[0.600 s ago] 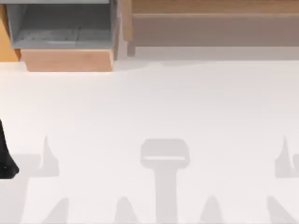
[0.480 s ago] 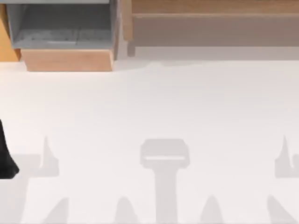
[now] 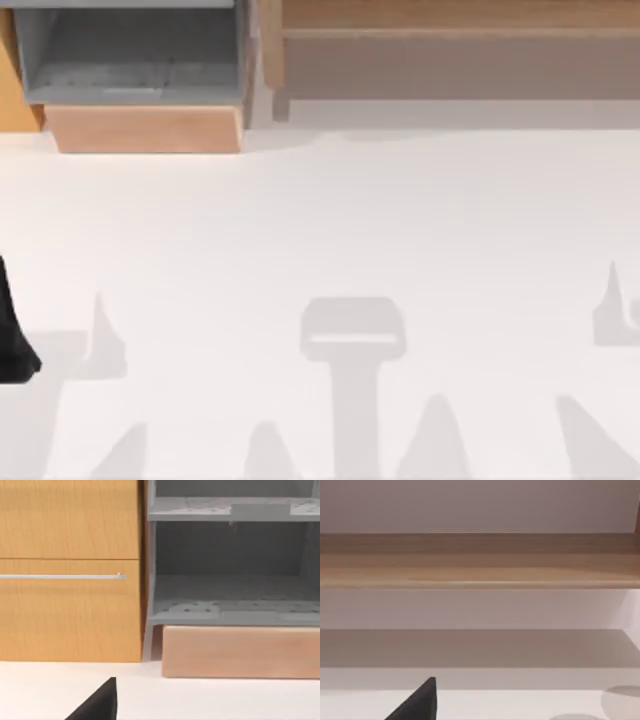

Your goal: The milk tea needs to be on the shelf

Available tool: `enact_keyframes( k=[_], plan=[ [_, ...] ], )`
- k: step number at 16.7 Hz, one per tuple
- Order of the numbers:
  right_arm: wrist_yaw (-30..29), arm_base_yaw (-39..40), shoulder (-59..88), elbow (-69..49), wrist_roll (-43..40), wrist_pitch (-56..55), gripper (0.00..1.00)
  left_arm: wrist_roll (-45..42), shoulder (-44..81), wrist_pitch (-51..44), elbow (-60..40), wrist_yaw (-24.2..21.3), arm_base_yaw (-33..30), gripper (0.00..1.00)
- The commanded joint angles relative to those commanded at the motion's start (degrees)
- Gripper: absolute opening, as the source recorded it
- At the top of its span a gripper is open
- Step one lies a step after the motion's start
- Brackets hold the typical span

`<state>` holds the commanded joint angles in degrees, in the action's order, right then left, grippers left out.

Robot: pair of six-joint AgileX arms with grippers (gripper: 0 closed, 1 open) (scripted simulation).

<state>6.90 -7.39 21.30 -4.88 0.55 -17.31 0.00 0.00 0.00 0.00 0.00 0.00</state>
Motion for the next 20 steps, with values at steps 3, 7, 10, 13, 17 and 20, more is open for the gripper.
enact_keyframes(
  k=[3, 7, 10, 13, 17, 20],
  plan=[
    [4.74, -4.95, 16.91, -4.23, 0.03, -12.79, 1.00, 0.00, 0.00, 0.00, 0.00, 0.00, 0.00, 1.00],
    [11.45, -12.10, 42.52, -11.38, -0.33, -32.26, 1.00, 0.00, 0.00, 0.00, 0.00, 0.00, 0.00, 1.00],
    [16.34, -17.40, 61.49, -16.88, -0.67, -46.83, 1.00, 0.00, 0.00, 0.00, 0.00, 0.00, 0.00, 1.00],
    [20.76, -22.20, 78.42, -21.46, -0.83, -59.54, 1.00, 0.00, 0.00, 0.00, 0.00, 0.00, 0.00, 1.00],
    [25.55, -27.30, 95.62, -25.26, -0.64, -71.90, 1.00, 0.00, 0.00, 0.00, 0.00, 0.00, 0.00, 1.00],
    [27.78, -29.64, 103.27, -26.43, -0.38, -77.19, 1.00, 0.00, 0.00, 0.00, 0.00, 0.00, 0.00, 1.00]
  ],
)
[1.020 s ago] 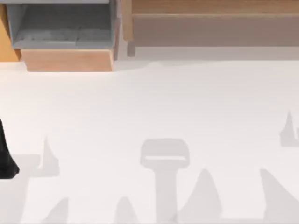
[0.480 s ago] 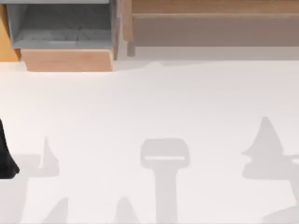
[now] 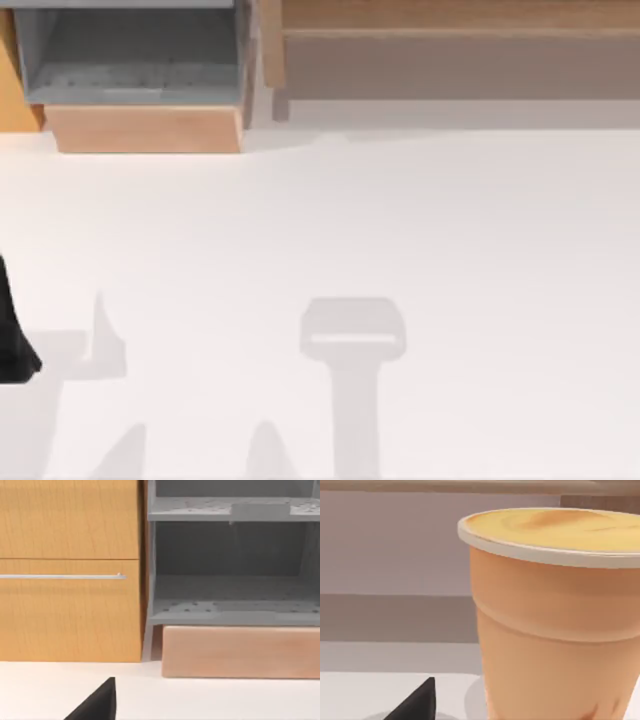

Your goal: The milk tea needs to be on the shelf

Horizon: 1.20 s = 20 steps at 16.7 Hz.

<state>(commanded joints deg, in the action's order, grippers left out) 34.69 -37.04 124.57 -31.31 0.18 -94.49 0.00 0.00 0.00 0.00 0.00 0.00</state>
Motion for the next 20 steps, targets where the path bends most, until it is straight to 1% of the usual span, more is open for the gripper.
enact_keyframes(
  k=[2, 8, 11, 17, 20],
  plan=[
    [0.66, -0.70, 2.25, -0.26, 0.10, -1.43, 1.00, 0.00, 0.00, 0.00, 0.00, 0.00, 0.00, 1.00],
    [0.55, -0.44, 2.44, -0.26, 0.09, -1.33, 1.00, 0.00, 0.00, 0.00, 0.00, 0.00, 0.00, 1.00],
    [-1.19, 1.13, 3.43, -4.01, 0.06, 1.29, 1.00, 0.00, 0.00, 0.00, 0.00, 0.00, 0.00, 1.00],
    [-6.42, 6.33, 6.66, -15.84, 0.00, 9.89, 1.00, 0.00, 0.00, 0.00, 0.00, 0.00, 0.00, 1.00],
    [-6.92, 6.82, 6.93, -16.80, -0.02, 10.67, 1.00, 0.00, 0.00, 0.00, 0.00, 0.00, 0.00, 1.00]
  ],
)
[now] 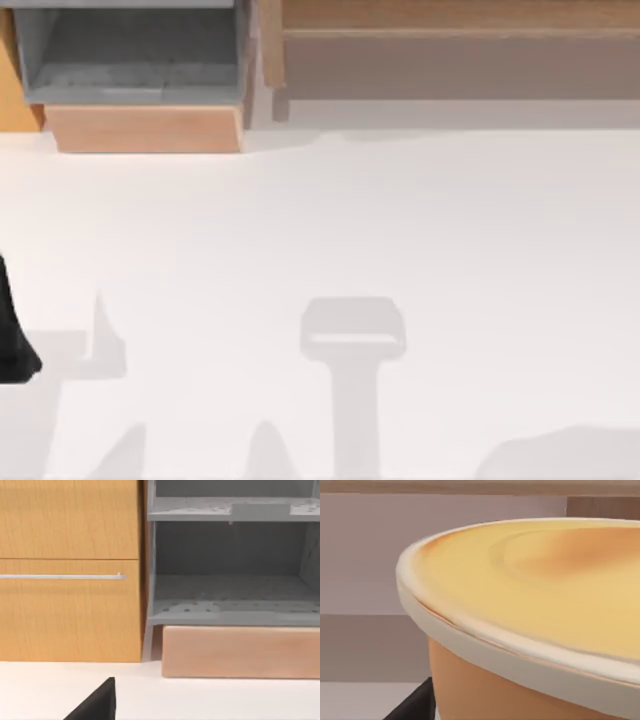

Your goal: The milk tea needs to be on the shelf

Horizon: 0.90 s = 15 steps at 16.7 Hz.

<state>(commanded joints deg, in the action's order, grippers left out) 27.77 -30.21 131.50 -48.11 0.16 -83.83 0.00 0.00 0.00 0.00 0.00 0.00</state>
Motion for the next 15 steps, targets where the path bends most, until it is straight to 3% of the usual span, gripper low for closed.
enact_keyframes(
  k=[2, 15],
  plan=[
    [0.00, 0.00, 0.00, 0.00, 0.00, 0.00, 1.00, 0.00, 0.00, 0.00, 0.00, 0.00, 0.00, 1.00],
    [0.00, 0.00, 0.00, 0.00, 0.00, 0.00, 0.02, 0.00, 0.00, 0.00, 0.00, 0.00, 0.00, 1.00]
  ],
)
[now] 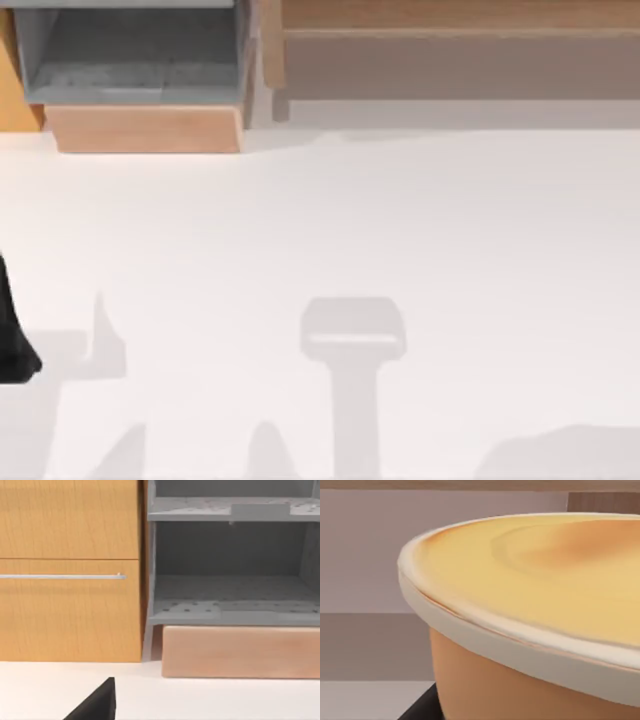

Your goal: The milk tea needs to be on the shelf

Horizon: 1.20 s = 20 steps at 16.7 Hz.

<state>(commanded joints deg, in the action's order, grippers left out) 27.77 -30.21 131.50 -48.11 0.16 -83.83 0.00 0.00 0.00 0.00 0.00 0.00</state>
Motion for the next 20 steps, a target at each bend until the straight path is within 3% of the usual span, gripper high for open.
enact_keyframes(
  k=[20],
  plan=[
    [-0.22, -0.22, -2.70, -0.24, -0.01, 1.39, 0.00, 0.00, 0.00, 0.00, 0.00, 0.00, 0.00, 1.00]
  ],
)
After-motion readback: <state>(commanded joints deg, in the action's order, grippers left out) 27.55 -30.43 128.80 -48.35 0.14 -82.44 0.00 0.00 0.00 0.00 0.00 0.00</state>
